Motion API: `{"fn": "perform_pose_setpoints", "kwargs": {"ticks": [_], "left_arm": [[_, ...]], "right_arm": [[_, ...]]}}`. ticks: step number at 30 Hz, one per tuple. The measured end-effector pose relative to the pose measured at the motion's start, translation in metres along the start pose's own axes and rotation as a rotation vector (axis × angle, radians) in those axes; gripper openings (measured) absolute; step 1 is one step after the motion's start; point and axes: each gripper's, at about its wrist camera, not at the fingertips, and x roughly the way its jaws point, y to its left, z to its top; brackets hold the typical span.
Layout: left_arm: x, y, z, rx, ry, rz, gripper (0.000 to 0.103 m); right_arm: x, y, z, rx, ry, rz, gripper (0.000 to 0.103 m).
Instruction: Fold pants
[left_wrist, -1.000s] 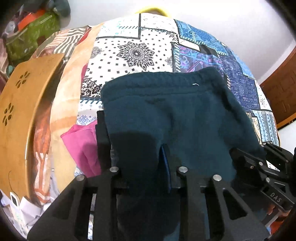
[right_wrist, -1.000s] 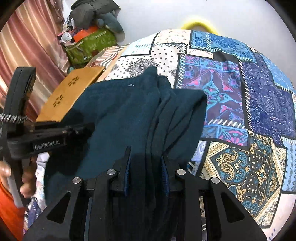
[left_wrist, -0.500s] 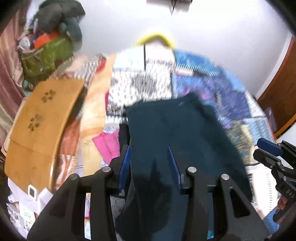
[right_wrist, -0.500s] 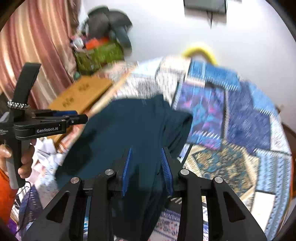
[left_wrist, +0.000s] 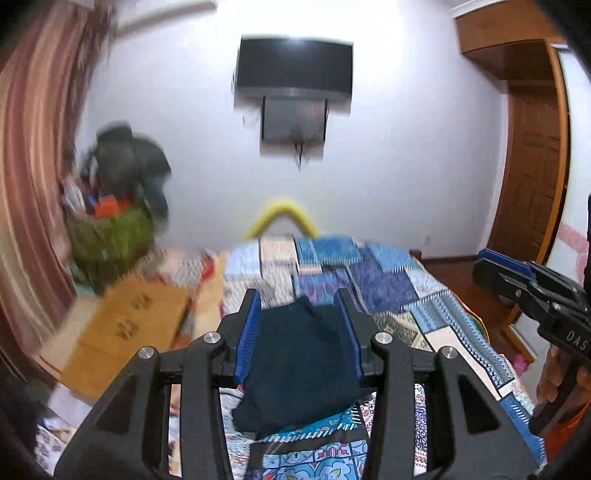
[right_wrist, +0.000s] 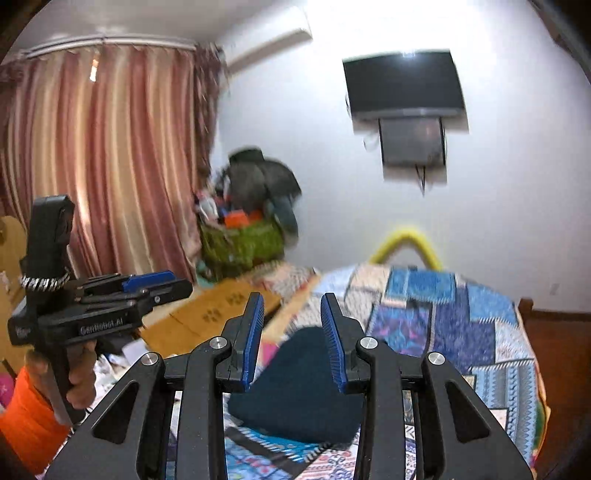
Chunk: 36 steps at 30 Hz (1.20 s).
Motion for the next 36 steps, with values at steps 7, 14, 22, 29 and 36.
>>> {"fn": "perform_pose_setpoints", "kwargs": {"ticks": [7, 14, 22, 29, 36], "left_arm": [[-0.093, -0.034, -0.025, 0.033, -0.17, 0.092, 0.051], [-0.124, -0.04, -0.042, -0.006, -0.2, 0.092, 0.085], [-0.146, -0.045, -0.053, 0.004, -0.228, 0.085, 0.1], [-0.148, -0.046, -0.057, -0.01, -0.227, 0.073, 0.102], [-0.145, -0.045, -0.061, -0.023, -0.216, 0.074, 0.103]], "right_arm": [[-0.058, 0.045, -0.015, -0.07, -0.104, -0.057, 0.036], [-0.076, 0.058, -0.028, -0.057, -0.131, -0.112, 0.086], [-0.079, 0.049, -0.027, 0.007, -0.127, -0.143, 0.103], [-0.085, 0.052, -0.036, 0.015, -0.125, -0.142, 0.103], [-0.088, 0.051, -0.039, 0.009, -0.12, -0.147, 0.103]]}}
